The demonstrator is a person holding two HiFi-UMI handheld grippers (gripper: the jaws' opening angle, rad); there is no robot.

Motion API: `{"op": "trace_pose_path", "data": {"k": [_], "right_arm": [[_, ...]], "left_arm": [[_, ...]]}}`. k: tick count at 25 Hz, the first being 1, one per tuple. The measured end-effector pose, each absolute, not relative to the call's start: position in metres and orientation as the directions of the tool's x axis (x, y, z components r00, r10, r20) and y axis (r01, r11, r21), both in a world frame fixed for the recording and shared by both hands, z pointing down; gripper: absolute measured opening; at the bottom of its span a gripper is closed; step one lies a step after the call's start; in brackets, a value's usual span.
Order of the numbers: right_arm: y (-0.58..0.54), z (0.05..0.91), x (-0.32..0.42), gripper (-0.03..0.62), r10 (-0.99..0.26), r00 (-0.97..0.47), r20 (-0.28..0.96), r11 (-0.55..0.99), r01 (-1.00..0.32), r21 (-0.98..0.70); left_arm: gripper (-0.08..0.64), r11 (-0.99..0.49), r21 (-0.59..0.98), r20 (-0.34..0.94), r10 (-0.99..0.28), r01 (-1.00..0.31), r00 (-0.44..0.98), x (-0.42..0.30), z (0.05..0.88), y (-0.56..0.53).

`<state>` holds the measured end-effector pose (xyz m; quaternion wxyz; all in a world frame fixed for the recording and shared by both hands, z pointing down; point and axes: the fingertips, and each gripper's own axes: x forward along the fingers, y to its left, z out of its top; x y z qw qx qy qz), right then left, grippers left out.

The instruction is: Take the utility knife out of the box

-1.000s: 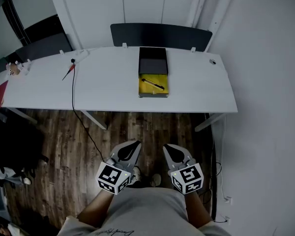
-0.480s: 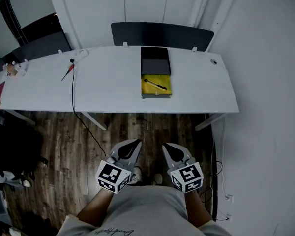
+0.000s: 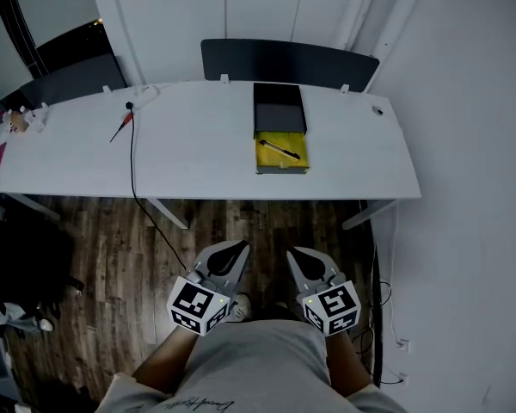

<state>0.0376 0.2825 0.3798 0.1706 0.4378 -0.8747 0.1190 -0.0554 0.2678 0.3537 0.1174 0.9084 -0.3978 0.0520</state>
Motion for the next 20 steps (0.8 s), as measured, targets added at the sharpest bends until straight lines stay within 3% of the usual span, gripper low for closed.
{"op": "trace_pose_path", "data": {"k": [20], "right_arm": [[0.236,0.390,0.022,0.015,-0.720,-0.564,0.404,0.598,-0.800,-0.051]], "left_arm": [[0.002,-0.658,0.175,0.180,-0.710,-0.733,0.680,-0.070,0.362,0.222]]}}
